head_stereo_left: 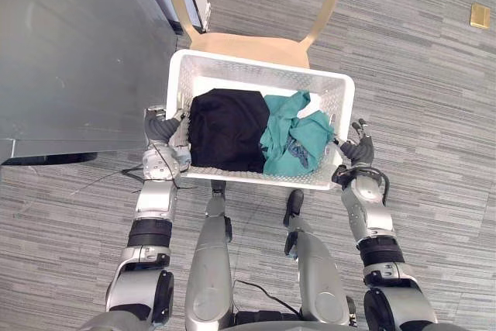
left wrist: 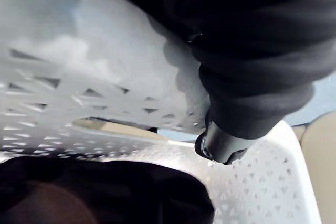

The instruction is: Pick up the laundry basket with both hands and put the clothes into the washing machine.

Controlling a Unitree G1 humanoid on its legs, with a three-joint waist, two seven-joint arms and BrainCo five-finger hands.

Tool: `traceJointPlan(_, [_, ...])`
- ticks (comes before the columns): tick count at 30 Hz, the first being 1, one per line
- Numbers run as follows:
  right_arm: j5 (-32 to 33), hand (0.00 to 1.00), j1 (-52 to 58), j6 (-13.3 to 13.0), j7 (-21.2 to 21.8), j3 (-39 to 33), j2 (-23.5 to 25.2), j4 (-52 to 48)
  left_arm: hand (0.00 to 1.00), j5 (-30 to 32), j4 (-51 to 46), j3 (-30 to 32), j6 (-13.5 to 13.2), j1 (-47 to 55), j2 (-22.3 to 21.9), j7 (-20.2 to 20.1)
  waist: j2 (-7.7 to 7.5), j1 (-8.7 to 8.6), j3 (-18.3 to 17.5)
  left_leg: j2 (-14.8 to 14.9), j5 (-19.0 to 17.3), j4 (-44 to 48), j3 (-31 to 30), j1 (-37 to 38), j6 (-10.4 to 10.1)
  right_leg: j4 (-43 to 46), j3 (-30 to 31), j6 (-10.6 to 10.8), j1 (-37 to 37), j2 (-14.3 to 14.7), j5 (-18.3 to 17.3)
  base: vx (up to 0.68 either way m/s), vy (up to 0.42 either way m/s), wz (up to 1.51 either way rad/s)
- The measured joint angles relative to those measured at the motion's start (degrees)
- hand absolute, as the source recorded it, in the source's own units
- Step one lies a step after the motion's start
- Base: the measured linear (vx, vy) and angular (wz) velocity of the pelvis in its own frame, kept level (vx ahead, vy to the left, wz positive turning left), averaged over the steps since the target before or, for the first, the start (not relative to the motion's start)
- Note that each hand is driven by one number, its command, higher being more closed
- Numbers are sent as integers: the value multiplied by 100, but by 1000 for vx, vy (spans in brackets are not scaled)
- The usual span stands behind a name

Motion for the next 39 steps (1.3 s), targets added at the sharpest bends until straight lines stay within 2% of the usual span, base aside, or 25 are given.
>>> traceJointPlan(7, [-2, 0, -8, -76, -101, -81, -2, -3, 0, -15, -270, 197, -101, -39, 0, 502, -13, -5, 6, 8, 48, -19, 13, 21, 1, -8, 8, 0, 7, 8, 1, 0, 0, 0])
traceJointPlan(9, [-8, 0, -11, -167, -235, -248, -6, -12, 0, -23, -461, 420, -247, -127, 33, 737, -14, -3, 7, 23, 122, -147, 11, 67, -16, -18, -3, -1, 5, 28, 2, 0, 0, 0])
traceJointPlan(12, [-11, 0, -101, -214, -428, -398, -18, -26, 0, -22, -464, 433, -305, -280, 230, 855, -18, -7, 8, 50, 140, -183, 11, 67, -16, -27, -16, -11, 0, 50, 9, -1, -8, 1])
traceJointPlan(22, [-15, 0, -596, -287, -654, -399, -114, -110, 0, -113, -458, 424, -318, -608, 347, 977, -25, -4, 11, 94, 241, -340, 48, 69, -59, -59, 6, -38, -84, 93, 36, 4, -13, -2])
traceJointPlan(26, [-15, 0, -526, -385, -663, -399, -153, -563, 0, -207, -588, 417, -448, -643, 328, 967, -25, 2, 11, 107, 237, -278, 70, 121, -61, 15, 46, -39, -70, 93, 35, 17, -18, -4])
traceJointPlan(29, [-28, 0, -304, -412, -630, -388, -149, -975, 0, -225, -989, 412, -532, -388, 284, 939, -26, 0, 12, 94, 173, -266, 74, 414, -79, 212, 55, -65, 120, 53, -111, 2, -16, 0])
traceJointPlan(33, [-126, 0, 786, -454, -437, -304, -88, -2005, 0, -223, -2318, 455, -771, 844, 5, 777, -34, 13, 17, 60, -178, 91, 48, 906, -163, 1053, 30, -100, 429, -82, -732, -2, -54, 11])
traceJointPlan(39, [-295, 0, 1929, -481, 15, -317, 91, -2925, 0, -216, -3324, 699, -874, 2254, -543, 487, 2, 2, -46, -18, -196, 148, -478, 1450, -289, 1836, -390, -230, 937, -200, -1424, 0, -131, 41])
